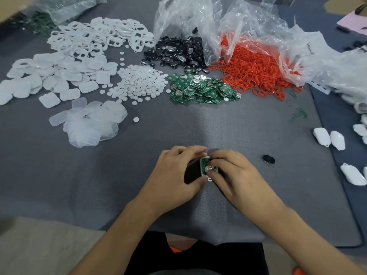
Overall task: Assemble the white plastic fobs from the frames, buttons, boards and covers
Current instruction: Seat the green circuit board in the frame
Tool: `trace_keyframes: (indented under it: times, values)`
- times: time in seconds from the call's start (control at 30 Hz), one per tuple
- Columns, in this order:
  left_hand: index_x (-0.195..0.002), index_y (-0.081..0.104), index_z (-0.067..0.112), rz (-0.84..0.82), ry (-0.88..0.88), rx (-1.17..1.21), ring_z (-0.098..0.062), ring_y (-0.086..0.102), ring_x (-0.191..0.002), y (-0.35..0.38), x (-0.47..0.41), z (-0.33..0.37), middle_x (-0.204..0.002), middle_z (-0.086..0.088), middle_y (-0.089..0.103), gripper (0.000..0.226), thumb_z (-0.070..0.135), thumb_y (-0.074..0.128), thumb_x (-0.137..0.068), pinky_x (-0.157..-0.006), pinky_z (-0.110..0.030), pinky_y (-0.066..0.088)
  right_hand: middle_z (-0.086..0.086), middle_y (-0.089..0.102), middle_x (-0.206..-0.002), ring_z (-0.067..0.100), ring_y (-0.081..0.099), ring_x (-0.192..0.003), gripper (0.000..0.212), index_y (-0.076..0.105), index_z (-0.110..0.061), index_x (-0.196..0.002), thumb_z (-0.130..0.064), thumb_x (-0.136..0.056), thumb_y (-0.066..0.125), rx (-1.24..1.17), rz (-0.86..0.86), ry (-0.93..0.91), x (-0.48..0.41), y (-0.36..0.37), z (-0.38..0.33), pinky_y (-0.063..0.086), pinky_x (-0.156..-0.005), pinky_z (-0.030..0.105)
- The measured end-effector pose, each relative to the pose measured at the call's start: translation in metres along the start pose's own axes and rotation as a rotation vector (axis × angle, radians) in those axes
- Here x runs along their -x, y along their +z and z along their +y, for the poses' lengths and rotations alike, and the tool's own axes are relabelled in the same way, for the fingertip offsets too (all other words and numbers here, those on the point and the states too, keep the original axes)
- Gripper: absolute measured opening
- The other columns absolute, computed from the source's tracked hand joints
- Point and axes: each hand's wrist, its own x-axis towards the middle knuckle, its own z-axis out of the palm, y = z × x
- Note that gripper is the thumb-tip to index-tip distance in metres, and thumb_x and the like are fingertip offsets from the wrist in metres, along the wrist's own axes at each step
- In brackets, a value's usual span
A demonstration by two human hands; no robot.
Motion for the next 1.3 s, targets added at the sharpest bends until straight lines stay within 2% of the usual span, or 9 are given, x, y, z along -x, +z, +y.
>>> trace_keyframes:
  times: [0.33,0.5,0.67,0.83,1.03,1.3]
  values:
    - [-0.141,0.047,0.037,0.001,-0.007,0.006,0.004,0.045,-0.127,-0.001,0.000,0.002,-0.129,0.030,0.060,0.064,0.048,0.074,-0.084,-0.108,-0.019,0.025,-0.001,0.067,-0.114,0.015,0.064,-0.106,0.016,0.073,-0.010,-0.106,-0.016,-0.092,0.072,0.008,-0.011,0.005,-0.001,-0.002,0.000,0.049,-0.099,0.028]
    - [-0.141,0.049,0.036,0.005,-0.008,0.003,0.004,0.045,-0.128,-0.003,0.001,0.005,-0.131,0.029,0.059,0.060,0.048,0.069,-0.086,-0.110,-0.022,0.027,-0.001,0.067,-0.118,0.014,0.063,-0.111,0.017,0.072,-0.008,-0.109,-0.014,-0.093,0.071,-0.074,0.127,0.074,0.009,0.011,-0.001,0.049,-0.100,0.032]
    - [-0.128,0.056,0.035,0.010,0.007,-0.008,0.004,0.046,-0.123,-0.004,0.000,0.008,-0.123,0.028,0.058,0.046,0.046,0.069,-0.086,-0.107,-0.025,0.032,-0.004,0.066,-0.122,0.012,0.062,-0.115,0.019,0.072,-0.010,-0.111,-0.015,-0.093,0.071,-0.131,0.196,0.092,0.015,0.018,0.001,0.049,-0.100,0.033]
    - [-0.113,0.063,0.032,0.015,0.011,0.002,0.002,0.047,-0.124,-0.003,0.001,0.008,-0.127,0.026,0.063,0.032,0.041,0.074,-0.084,-0.108,-0.030,0.033,-0.004,0.063,-0.124,0.010,0.060,-0.118,0.023,0.070,-0.011,-0.116,-0.018,-0.095,0.069,-0.155,0.196,0.113,0.016,0.019,0.000,0.049,-0.101,0.033]
    - [-0.109,0.065,0.032,0.023,0.018,0.000,0.000,0.050,-0.121,-0.003,0.000,0.009,-0.123,0.025,0.064,0.029,0.039,0.075,-0.082,-0.105,-0.031,0.035,-0.002,0.064,-0.122,0.011,0.062,-0.115,0.018,0.073,-0.009,-0.111,-0.014,-0.093,0.071,-0.172,0.211,0.088,0.016,0.019,0.001,0.051,-0.098,0.034]
    - [-0.110,0.065,0.034,0.013,0.004,0.008,0.003,0.049,-0.123,-0.005,0.000,0.009,-0.123,0.027,0.064,0.030,0.038,0.077,-0.083,-0.107,-0.022,0.029,-0.001,0.064,-0.121,0.013,0.063,-0.114,0.017,0.073,-0.008,-0.109,-0.014,-0.092,0.072,-0.166,0.210,0.076,0.016,0.019,0.001,0.052,-0.096,0.035]
